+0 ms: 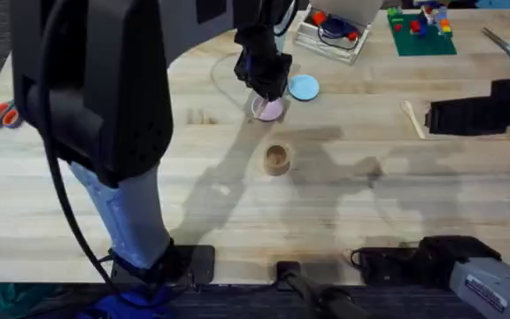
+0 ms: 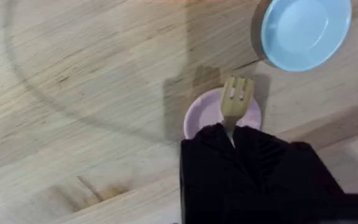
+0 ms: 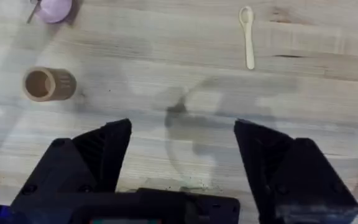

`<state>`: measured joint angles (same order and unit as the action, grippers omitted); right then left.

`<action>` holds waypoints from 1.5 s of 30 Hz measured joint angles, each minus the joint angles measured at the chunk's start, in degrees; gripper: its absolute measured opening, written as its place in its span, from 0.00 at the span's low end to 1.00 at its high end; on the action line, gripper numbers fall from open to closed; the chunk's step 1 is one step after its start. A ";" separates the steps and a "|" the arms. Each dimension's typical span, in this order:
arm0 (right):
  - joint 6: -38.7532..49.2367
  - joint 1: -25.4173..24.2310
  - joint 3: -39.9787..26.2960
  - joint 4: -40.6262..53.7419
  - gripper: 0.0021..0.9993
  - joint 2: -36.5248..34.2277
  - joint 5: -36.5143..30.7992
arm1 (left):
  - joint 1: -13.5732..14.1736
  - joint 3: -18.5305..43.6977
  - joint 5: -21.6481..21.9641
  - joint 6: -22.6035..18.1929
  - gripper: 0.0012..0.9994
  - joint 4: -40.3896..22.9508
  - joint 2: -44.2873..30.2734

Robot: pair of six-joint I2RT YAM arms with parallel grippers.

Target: Pick up a utensil and set it on the pink plate, then put the other utensil in the container.

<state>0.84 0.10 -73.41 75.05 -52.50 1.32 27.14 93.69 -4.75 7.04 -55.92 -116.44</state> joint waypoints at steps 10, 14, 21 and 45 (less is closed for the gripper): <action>0.00 0.00 0.00 0.00 1.00 0.01 0.00 | 0.00 0.00 0.00 -0.18 0.18 -0.04 -1.05; 0.00 0.00 0.00 0.01 1.00 0.01 0.00 | 0.00 0.00 0.00 -0.19 0.29 -0.17 -1.05; 0.00 0.00 0.00 0.01 1.00 0.01 0.00 | 0.00 0.00 0.00 -0.21 0.42 -0.20 -1.05; 0.00 0.00 0.00 0.00 1.00 0.01 0.00 | 0.00 0.00 0.02 -1.71 1.00 -5.13 15.12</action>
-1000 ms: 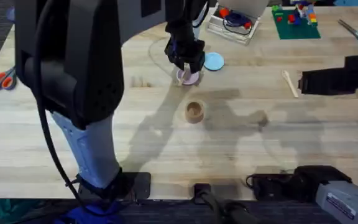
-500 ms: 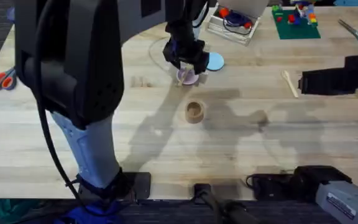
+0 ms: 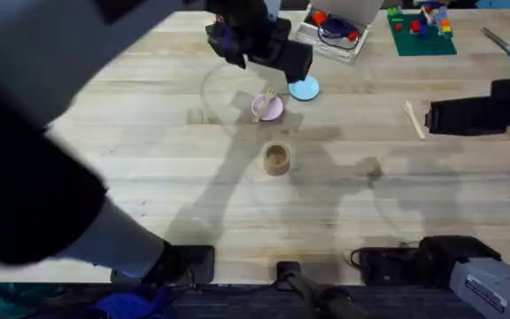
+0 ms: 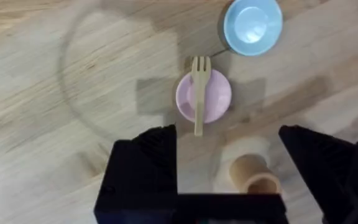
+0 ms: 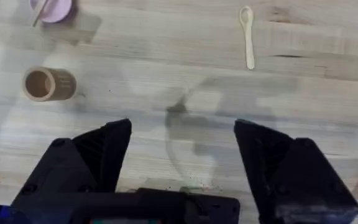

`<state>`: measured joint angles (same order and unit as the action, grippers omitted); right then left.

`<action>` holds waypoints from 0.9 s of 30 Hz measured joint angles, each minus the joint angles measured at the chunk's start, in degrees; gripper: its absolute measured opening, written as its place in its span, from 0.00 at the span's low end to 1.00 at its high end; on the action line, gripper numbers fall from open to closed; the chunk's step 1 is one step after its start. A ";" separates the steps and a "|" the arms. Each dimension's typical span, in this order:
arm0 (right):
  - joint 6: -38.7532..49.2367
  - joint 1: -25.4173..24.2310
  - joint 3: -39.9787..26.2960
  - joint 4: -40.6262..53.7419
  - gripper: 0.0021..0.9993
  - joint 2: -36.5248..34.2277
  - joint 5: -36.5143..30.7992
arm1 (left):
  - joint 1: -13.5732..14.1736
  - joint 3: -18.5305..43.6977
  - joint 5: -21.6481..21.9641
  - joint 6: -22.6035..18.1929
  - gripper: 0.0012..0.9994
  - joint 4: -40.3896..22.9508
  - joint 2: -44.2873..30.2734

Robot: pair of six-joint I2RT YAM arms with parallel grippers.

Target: Pick up a utensil and set it on the pink plate, then put the other utensil in the container.

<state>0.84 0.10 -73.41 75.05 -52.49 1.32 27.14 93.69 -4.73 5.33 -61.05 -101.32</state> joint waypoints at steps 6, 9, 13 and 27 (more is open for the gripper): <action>0.00 0.00 0.00 0.01 1.00 0.00 0.00 | 0.00 0.00 0.07 -1.42 1.00 -4.44 7.75; 0.00 0.00 0.00 0.00 1.00 0.00 0.00 | 0.00 0.00 0.07 -1.73 1.00 -5.75 11.72; 0.00 0.00 0.00 -0.01 1.00 0.00 0.00 | 0.00 0.00 0.07 -1.93 1.00 -7.73 17.57; 0.00 0.00 0.00 -0.01 1.00 0.00 0.00 | 0.00 0.02 0.89 -1.95 1.00 -16.62 34.61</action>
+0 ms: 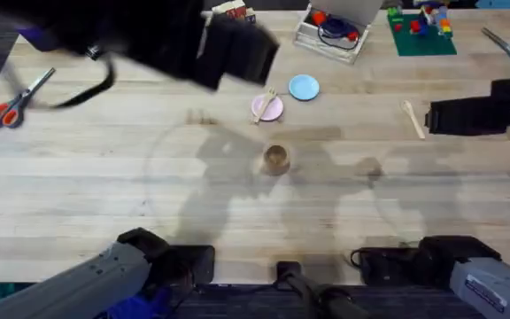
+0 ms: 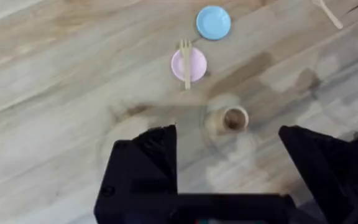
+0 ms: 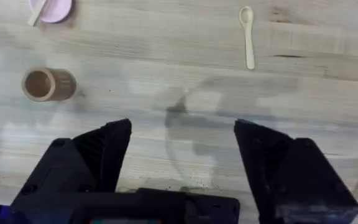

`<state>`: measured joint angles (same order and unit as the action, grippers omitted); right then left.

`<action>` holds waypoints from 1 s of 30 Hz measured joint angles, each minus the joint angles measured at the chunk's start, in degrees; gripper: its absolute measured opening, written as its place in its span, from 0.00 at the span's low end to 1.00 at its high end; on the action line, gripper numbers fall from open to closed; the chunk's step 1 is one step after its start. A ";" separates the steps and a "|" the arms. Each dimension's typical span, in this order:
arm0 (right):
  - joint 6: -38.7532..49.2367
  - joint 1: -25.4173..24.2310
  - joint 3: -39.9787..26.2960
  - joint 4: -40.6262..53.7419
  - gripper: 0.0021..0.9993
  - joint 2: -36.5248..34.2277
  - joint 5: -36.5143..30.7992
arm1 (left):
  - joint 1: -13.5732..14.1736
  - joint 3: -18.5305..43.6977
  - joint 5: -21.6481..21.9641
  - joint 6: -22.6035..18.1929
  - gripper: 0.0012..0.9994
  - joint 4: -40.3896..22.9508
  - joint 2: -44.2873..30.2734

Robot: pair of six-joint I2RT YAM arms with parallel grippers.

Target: Pick up a utensil and set it on the pink plate, then put the other utensil in the container.

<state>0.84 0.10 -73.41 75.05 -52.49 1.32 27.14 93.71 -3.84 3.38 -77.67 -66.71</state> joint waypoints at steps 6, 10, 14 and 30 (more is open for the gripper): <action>0.00 0.00 0.00 0.00 1.00 0.00 0.00 | 0.00 0.00 0.10 -2.19 0.99 -6.06 4.63; 0.00 0.00 0.00 0.00 1.00 0.00 0.00 | 0.00 0.00 -1.95 -7.35 0.99 -7.46 7.13; 0.00 0.00 0.00 0.02 1.00 0.00 0.00 | 0.00 0.00 -3.51 -11.78 0.99 -9.30 9.51; 0.00 0.00 0.00 0.43 1.00 -0.01 0.00 | 0.00 -12.10 -13.13 -21.95 0.99 -6.29 14.65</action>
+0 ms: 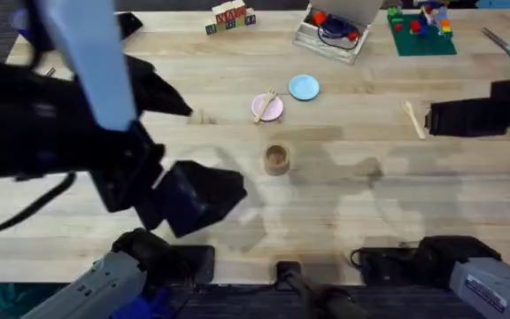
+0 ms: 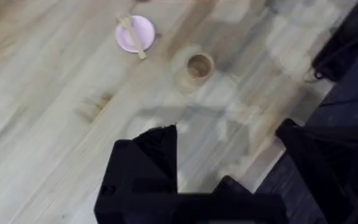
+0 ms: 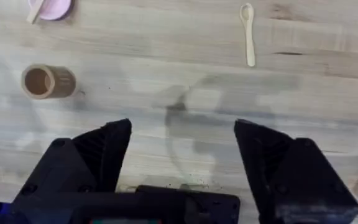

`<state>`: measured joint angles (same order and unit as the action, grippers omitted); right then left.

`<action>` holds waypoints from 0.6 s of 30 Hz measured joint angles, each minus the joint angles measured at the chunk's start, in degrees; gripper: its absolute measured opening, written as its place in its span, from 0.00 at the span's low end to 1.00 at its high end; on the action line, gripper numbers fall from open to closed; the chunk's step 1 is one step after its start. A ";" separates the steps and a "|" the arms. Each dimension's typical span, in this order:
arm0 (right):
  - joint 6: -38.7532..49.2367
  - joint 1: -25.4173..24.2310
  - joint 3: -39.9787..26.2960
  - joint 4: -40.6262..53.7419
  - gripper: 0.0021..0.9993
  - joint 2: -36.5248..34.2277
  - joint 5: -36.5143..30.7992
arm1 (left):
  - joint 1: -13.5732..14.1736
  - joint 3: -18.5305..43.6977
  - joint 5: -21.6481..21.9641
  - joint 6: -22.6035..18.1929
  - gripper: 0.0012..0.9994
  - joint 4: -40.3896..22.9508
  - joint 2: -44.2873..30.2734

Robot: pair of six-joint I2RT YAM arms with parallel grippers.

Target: Pick up a utensil and set it on the pink plate, then put the other utensil in the container.

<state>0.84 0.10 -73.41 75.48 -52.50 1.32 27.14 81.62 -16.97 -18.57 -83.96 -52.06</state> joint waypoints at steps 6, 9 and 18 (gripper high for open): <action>1.89 -0.11 0.00 0.46 0.99 -0.09 -0.10 | 0.00 -4.06 -4.64 -1.68 0.99 2.56 -0.01; 4.01 -1.14 -0.11 0.46 0.99 -1.32 -0.56 | 0.00 -5.14 -5.89 -2.22 0.99 2.81 -0.01; 12.58 -7.62 -0.26 -2.29 1.00 -13.70 -0.68 | 0.00 -5.57 -11.04 -7.04 0.99 2.25 -0.01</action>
<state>13.42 -7.52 -73.67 73.19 -66.20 0.64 27.14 76.05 -28.01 -25.61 -81.71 -52.07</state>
